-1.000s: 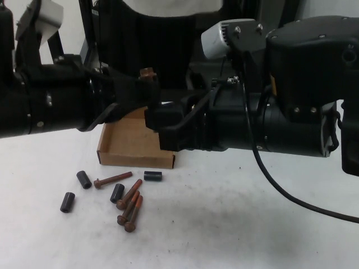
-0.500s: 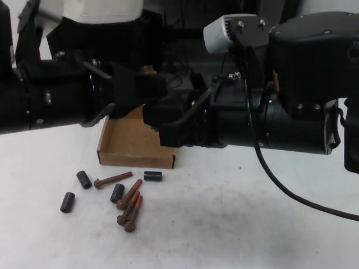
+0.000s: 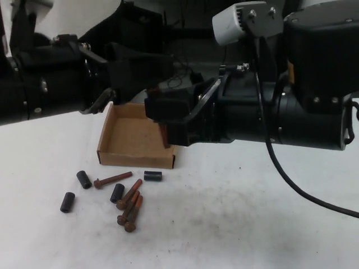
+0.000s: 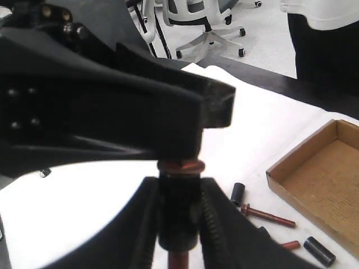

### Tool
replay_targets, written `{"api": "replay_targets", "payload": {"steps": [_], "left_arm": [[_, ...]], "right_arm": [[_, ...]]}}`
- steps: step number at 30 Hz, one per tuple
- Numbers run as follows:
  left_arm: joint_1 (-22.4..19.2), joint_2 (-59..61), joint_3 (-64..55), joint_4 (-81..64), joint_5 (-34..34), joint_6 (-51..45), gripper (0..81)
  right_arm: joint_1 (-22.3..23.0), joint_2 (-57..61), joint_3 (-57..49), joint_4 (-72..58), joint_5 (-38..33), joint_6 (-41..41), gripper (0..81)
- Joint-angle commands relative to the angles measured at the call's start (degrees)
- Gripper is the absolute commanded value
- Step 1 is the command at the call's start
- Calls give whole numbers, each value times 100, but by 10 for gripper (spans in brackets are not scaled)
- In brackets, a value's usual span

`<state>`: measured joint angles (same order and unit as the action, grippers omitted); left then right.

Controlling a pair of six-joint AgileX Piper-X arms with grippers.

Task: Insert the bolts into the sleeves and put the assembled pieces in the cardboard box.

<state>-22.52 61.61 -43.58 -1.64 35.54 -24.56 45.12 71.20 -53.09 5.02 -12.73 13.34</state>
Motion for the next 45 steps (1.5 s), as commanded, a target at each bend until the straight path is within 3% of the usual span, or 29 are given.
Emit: {"api": "replay_targets", "payload": {"steps": [1, 6, 12, 22, 27, 34, 40, 45], "left_arm": [[31, 2, 3, 45, -57, 151, 531], [80, -46, 3, 164, 61, -26, 531], [431, -598, 3, 128, 61, -95, 531], [728, -1892, 3, 2103, 8, -109, 498], [728, -2521, 3, 3074, 10, -73, 377], [728, -3104, 3, 3232, -278, -73, 208], [728, -3188, 3, 3232, -305, -43, 188], [728, -3188, 3, 3232, -296, -43, 188]], "right_arm": [[-10, -81, -87, -20, -27, -58, 3], [-10, -96, -87, 31, -7, -132, 3], [-73, 15, -87, 393, 0, -491, 3], [-805, 1346, -631, 305, -175, -478, 3], [-1021, 2643, -1842, 753, -215, -448, 3], [-1091, 4661, -4277, 2155, -215, -432, 3], [-1091, 6012, -6066, 3453, 11, -432, 3], [-1091, 6428, -6587, 3794, 43, -552, 0]]}}
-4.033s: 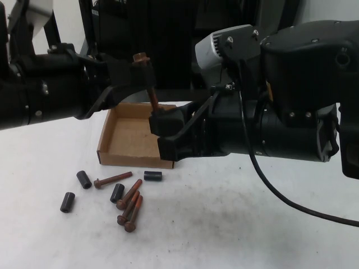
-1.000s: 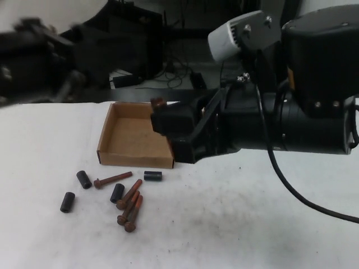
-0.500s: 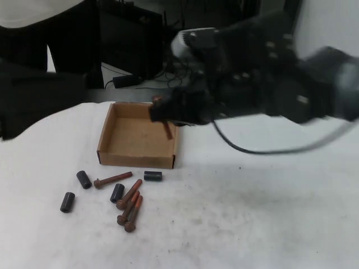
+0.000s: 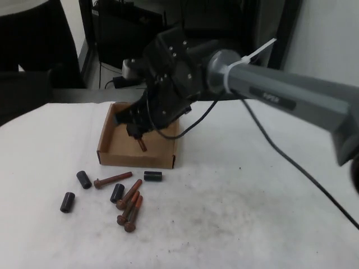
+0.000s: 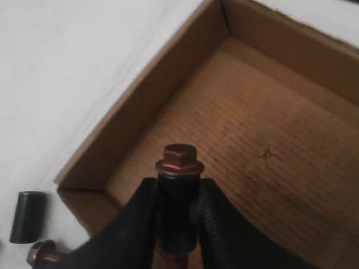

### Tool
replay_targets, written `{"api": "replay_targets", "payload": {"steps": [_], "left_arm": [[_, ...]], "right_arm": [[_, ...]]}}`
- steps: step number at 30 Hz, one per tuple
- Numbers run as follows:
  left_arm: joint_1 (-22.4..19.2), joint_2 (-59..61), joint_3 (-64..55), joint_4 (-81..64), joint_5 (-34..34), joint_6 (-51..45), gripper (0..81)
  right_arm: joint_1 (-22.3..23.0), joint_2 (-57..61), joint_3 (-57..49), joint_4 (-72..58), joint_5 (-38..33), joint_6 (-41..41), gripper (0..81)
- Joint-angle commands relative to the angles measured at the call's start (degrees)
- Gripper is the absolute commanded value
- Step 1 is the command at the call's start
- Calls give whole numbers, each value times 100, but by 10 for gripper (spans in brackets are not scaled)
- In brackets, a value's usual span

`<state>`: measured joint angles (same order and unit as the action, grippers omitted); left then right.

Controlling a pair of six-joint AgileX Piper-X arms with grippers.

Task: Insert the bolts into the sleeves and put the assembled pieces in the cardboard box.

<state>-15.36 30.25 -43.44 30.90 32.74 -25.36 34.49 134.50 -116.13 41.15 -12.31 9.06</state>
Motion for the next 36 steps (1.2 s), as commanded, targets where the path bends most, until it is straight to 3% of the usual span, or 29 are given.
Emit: {"api": "replay_targets", "payload": {"steps": [1, 3, 7, 9, 22, 28, 32, 36], "left_arm": [[12, -51, -11, -22, -16, 37, 188], [12, -51, -11, -22, -19, 57, 188], [12, -51, -11, -22, -19, 225, 188], [12, -51, -11, -22, -19, 318, 188], [12, -37, -11, -9, -19, 1018, 188], [12, 161, -11, 328, -574, 1398, 188], [12, 379, -11, 368, -654, 1398, 188], [12, 638, -11, 368, -654, 1383, 188]], "right_arm": [[-28, 101, -281, 163, 1, -266, 13], [-28, 99, -281, 164, 153, -435, 76], [-28, 99, -281, 164, 423, -475, 336], [-28, 99, -281, 225, 451, -475, 396], [-12, -667, -338, 1695, 334, -475, 377], [-12, -1314, -162, 2813, 390, -822, 366], [-12, -1999, 582, 2975, 388, -951, 366], [0, -3155, 2036, 2540, 388, -948, 366]]}}
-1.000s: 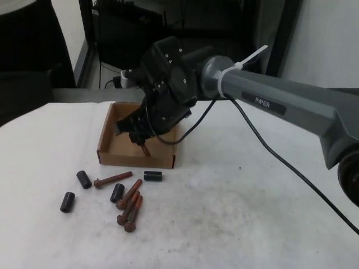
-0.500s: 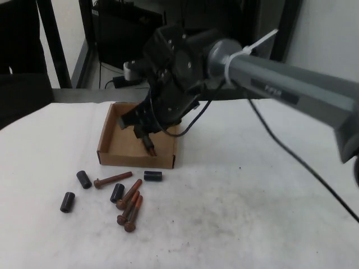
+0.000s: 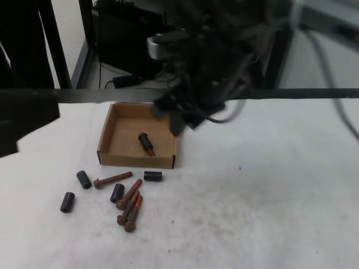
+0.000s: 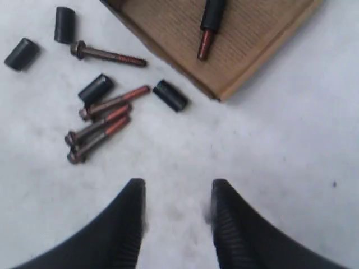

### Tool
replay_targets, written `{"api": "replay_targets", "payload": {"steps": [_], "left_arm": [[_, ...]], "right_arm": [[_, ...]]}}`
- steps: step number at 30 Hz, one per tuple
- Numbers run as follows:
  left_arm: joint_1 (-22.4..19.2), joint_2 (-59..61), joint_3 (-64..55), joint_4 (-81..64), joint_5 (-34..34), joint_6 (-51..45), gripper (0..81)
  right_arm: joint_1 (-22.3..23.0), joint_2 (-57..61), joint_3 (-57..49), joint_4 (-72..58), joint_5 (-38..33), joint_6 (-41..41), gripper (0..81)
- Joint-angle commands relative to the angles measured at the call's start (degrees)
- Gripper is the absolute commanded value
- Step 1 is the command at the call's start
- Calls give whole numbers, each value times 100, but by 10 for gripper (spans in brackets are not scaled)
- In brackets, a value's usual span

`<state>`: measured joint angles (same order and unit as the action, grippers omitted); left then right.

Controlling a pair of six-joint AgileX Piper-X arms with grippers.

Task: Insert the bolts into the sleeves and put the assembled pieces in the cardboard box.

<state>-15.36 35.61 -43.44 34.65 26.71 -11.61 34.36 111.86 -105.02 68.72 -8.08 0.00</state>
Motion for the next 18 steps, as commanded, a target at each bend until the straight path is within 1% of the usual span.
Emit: {"api": "replay_targets", "payload": {"steps": [1, 3, 6, 10, 14, 18], "left_arm": [[12, 165, -11, -7, -51, 8, 188], [12, 270, -11, -7, -51, 8, 188], [12, 419, -11, -7, -51, 8, 188], [12, 551, -11, -7, -51, 8, 188], [12, 599, -11, -7, -51, 8, 188], [12, 599, -11, -7, -51, 8, 188]], "right_arm": [[13, -1226, 1343, -343, -36, 0, 366], [13, -1850, 2111, -585, -36, 0, 366], [13, -2842, 3300, -905, -36, 223, 366], [13, -4193, 4468, -1124, -36, 584, 366], [13, -5224, 5223, -1111, -36, 949, 366], [13, -6063, 5667, -1111, -36, 1036, 366]]}}
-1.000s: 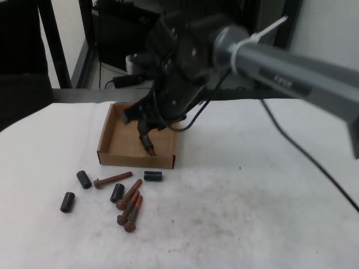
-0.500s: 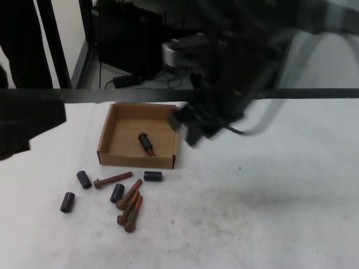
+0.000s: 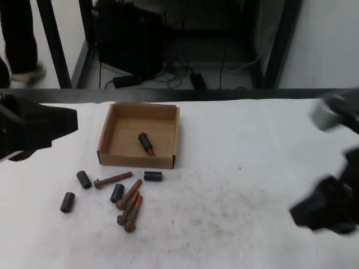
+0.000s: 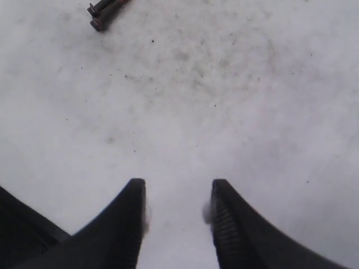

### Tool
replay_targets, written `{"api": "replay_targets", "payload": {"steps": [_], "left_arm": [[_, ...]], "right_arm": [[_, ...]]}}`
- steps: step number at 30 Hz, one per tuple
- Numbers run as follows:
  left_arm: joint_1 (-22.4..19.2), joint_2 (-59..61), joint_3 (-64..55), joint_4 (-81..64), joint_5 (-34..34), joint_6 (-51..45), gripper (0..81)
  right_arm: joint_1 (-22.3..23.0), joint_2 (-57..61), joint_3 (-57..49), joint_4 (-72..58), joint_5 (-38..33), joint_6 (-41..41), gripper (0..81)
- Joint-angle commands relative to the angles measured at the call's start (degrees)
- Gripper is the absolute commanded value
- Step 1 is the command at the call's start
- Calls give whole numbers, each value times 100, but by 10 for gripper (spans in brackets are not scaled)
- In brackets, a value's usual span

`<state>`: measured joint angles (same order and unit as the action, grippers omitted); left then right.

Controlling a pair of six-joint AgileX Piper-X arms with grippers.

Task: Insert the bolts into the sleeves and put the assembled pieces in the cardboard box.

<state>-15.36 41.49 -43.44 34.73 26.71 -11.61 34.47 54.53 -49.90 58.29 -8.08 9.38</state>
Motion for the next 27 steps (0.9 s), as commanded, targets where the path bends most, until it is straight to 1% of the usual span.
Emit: {"api": "replay_targets", "payload": {"steps": [1, 4, 8, 10, 12, 17, 20, 22, 27], "left_arm": [[12, 4, -11, -16, -35, 8, 188], [12, 4, -11, -16, -3, 8, 188], [12, 4, -11, -16, -3, 8, 188], [12, 4, -11, -16, -3, 8, 188], [12, 4, -11, -16, -3, 8, 188], [12, 4, -11, -16, 65, 8, 188], [12, 4, -11, -16, 176, 8, 188], [12, 4, -11, -16, 195, 8, 188], [12, 4, -11, -16, 194, 137, 188]], "right_arm": [[2, -452, 221, -68, -36, 98, 366], [2, -586, 285, -77, -36, 98, 366], [2, -482, 285, -308, -36, 73, 366], [2, -333, 285, -522, -89, -128, 366], [-14, -46, 285, -753, -147, -539, 366], [-13, 1211, -59, -1025, -168, -1767, 366], [-13, 2166, -517, -1169, -90, -2346, 366], [-13, 2870, -949, -1312, 32, -2772, 366], [2, 4408, -2242, -1440, 46, -3710, 366]]}}
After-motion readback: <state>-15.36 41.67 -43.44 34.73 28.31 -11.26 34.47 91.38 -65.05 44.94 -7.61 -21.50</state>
